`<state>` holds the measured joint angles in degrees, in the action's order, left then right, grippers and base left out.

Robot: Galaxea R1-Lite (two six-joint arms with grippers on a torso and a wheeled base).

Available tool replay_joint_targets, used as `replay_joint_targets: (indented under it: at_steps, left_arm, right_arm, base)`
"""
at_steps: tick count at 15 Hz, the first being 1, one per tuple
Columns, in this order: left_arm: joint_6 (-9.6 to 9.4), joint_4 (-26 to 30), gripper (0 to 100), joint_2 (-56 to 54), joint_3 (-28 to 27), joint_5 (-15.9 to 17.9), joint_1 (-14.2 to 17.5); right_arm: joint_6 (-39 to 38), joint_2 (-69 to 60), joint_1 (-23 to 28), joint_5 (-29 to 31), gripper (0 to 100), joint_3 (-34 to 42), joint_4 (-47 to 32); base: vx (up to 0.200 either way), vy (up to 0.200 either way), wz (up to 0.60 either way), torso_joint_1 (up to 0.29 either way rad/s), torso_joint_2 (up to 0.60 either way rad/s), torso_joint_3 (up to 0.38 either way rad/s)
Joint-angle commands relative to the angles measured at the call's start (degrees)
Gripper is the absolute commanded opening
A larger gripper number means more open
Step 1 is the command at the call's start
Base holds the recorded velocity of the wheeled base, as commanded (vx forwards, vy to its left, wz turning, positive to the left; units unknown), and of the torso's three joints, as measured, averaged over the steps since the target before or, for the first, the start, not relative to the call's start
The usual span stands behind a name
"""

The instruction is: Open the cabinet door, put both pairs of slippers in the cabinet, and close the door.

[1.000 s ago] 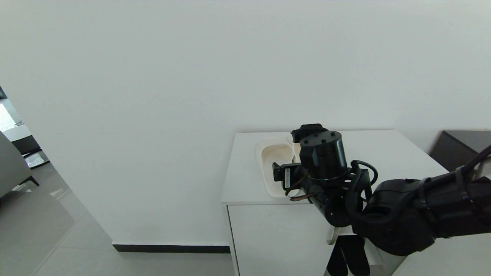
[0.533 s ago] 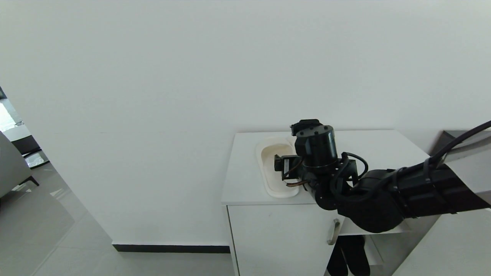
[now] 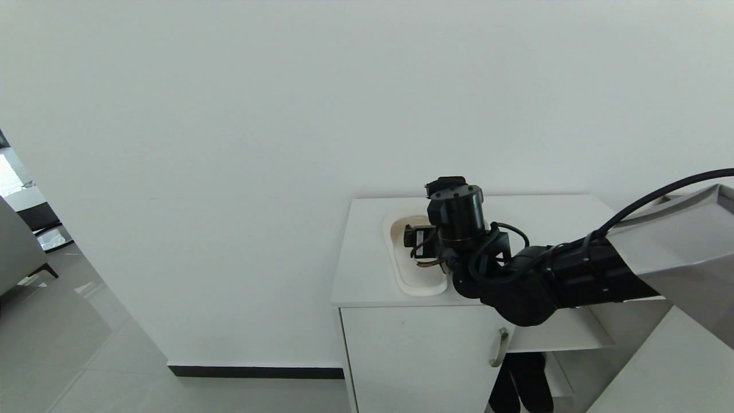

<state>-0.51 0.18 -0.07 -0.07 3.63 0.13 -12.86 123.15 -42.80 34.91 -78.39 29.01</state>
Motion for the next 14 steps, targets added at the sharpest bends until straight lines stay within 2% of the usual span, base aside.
replay_joint_targets:
  at_steps: [1,7,8,14]
  left_arm:
    - [-0.02,0.0,0,0.1,0.0,0.0,0.0]
    - [-0.02,0.0,0,0.1,0.0,0.0,0.0]
    - [0.07,0.0,0,0.1,0.0,0.0,0.0]
    - [-0.02,0.0,0,0.1,0.0,0.0,0.0]
  right_arm:
    - [0.0,1.4,0.6,0.0,100,-1.5,0.0]
    - [0.0,2.0,1.4,0.0,100,-2.8,0.0]
    - [0.0,2.4,1.4,0.0,0,-3.0,0.1]
    - [-0.1,2.5,1.4,0.0,0,-3.5,0.1]
  base:
    - [0.0,0.0,0.0,0.0,0.0,0.0]
    - [0.0,0.0,0.0,0.0,0.0,0.0]
    - [0.0,0.0,0.0,0.0,0.0,0.0]
    - [0.0,0.0,0.0,0.0,0.0,0.0]
